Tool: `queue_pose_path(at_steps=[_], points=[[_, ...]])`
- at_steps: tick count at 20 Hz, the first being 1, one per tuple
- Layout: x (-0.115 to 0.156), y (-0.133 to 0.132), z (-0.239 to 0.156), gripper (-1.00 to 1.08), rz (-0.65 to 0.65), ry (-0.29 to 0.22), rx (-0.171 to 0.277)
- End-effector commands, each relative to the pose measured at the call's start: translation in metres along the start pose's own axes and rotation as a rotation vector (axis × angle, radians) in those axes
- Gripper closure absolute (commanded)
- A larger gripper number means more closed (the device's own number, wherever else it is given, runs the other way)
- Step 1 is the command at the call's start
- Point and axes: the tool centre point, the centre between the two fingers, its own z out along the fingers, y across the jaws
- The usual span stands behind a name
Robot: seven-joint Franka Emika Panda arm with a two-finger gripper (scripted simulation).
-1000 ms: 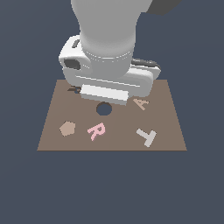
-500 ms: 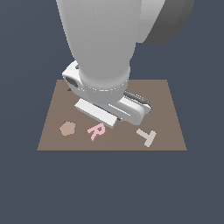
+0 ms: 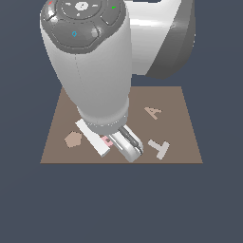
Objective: Insert a designated object into the corresponding slot on a board.
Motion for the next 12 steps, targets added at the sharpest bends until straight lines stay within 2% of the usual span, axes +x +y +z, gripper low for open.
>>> queue_pose_path(at_steps=[1,12], points=[[0.007,-0.001,0.006,-0.92,0.064,0.001,0.003],[0.022,-0.001,0.018,-0.92,0.203,0.002,0.008]])
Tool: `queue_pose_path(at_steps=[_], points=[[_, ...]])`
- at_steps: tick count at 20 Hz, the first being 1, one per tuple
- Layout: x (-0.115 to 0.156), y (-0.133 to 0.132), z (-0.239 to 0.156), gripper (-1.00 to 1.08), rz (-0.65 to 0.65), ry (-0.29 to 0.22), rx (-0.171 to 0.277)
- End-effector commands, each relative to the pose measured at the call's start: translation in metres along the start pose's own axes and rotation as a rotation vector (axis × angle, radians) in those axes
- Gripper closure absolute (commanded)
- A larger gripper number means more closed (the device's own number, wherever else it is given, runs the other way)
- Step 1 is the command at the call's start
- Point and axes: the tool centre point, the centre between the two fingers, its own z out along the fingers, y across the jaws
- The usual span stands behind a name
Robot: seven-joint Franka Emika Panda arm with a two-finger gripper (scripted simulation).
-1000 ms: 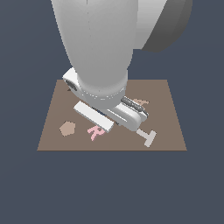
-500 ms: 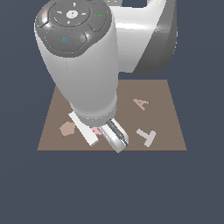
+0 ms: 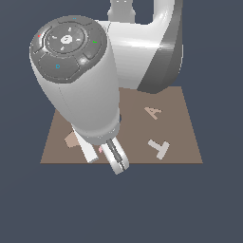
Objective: Insert a designated object into the corresponding slot on a board.
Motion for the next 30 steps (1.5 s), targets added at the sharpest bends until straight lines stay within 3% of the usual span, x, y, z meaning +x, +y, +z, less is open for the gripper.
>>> queue_pose_path(at_steps=[1,13,14,30], points=[[0.001,0.000,0.001,-0.92,0.013,0.000,0.001],[0.002,0.000,0.021,-0.92,0.015,0.000,0.001],[0.002,0.000,0.021,1.08,0.015,0.000,0.001],[0.004,0.006,0.021,1.08,0.040,0.000,0.001]])
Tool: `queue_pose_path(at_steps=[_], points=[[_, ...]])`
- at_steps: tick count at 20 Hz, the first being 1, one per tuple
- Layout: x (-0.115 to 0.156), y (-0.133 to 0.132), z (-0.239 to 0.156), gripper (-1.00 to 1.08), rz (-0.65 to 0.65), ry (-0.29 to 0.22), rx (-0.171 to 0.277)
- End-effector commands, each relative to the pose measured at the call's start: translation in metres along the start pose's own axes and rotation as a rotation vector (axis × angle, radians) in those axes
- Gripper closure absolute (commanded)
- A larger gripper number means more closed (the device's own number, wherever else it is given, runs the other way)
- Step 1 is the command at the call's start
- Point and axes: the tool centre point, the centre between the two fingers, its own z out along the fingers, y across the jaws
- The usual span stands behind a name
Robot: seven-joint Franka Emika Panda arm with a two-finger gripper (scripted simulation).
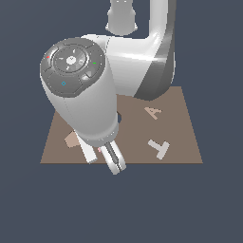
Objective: Insert a designated object into the corresponding slot on a board.
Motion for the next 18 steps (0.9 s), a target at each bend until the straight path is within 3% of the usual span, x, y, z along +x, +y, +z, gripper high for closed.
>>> queue_pose_path(at_steps=[1,9,18], points=[[0.003,0.005,0.000,1.08,0.021,0.000,0.000],[0.016,0.038,-0.002,1.08,0.171,0.000,0.000],[0.027,0.106,-0.005,1.08,0.458,0.000,0.000]])
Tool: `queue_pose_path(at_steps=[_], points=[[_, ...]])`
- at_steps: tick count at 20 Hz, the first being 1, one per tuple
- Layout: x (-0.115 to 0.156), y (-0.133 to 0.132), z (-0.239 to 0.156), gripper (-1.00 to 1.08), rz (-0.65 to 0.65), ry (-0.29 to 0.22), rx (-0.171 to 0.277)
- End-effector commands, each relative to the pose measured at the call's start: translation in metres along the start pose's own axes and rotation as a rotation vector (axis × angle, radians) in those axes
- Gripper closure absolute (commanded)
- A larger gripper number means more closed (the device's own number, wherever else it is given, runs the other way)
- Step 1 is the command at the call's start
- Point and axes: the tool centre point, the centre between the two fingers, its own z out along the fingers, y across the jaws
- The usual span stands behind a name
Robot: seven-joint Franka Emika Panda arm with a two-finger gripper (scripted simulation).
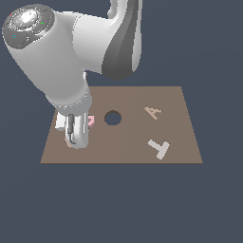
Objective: Insert a designated object into the corresponding slot on a board.
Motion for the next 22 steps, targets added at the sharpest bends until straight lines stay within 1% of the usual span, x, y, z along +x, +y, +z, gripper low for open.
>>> queue_pose_path(at_steps=[1,7,12,17,22], points=[[0.009,0.020,-0.001,1.08,0.094,0.000,0.000],[0.021,0.065,-0.003,1.08,0.286,0.000,0.000],[0.024,0.093,-0.004,1.08,0.401,0.000,0.000],[0.023,0.111,-0.005,1.08,0.475,-0.001,0.000],[0.022,0.119,-0.005,1.08,0.510,-0.001,0.000]])
